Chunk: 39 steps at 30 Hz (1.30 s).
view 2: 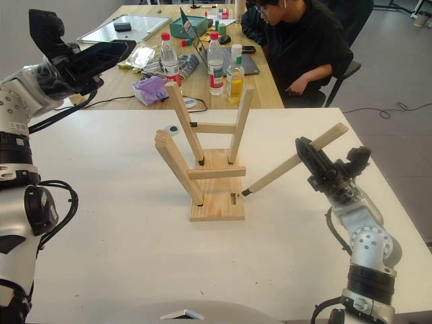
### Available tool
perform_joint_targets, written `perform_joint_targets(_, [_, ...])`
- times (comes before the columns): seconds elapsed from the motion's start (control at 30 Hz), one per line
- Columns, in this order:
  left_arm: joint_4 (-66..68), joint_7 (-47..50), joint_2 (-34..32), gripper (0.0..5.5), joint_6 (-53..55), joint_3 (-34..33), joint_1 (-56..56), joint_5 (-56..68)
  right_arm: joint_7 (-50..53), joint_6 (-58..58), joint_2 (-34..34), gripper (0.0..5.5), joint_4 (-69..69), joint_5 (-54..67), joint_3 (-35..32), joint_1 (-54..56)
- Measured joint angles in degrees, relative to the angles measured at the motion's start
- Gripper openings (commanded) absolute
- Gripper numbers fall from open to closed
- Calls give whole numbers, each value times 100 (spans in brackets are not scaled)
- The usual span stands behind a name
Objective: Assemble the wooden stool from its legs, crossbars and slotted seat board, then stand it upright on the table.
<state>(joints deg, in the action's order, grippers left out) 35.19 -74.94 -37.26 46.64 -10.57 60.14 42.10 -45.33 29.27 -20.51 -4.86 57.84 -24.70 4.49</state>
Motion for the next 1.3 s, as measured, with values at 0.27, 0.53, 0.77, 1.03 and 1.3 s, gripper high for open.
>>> perform_joint_targets(0.27, [547,-390,102,424,-90,190,419,-342,130,-383,443,206,-23,-219,175,-282])
perform_joint_targets(0.53, [761,-623,142,424,-141,231,583,-556,70,-624,449,206,-25,-413,431,-446])
perform_joint_targets(0.77, [808,-704,169,424,-140,233,583,-619,-541,-934,64,205,-208,-1031,1148,-936])
perform_joint_targets(1.03, [501,-619,172,424,-45,124,434,-578,-864,-1159,-762,205,-855,-1349,1794,-1051])
perform_joint_targets(1.3, [175,-321,169,424,131,-122,241,-420,-430,-472,-942,205,-776,-1083,1545,-572])
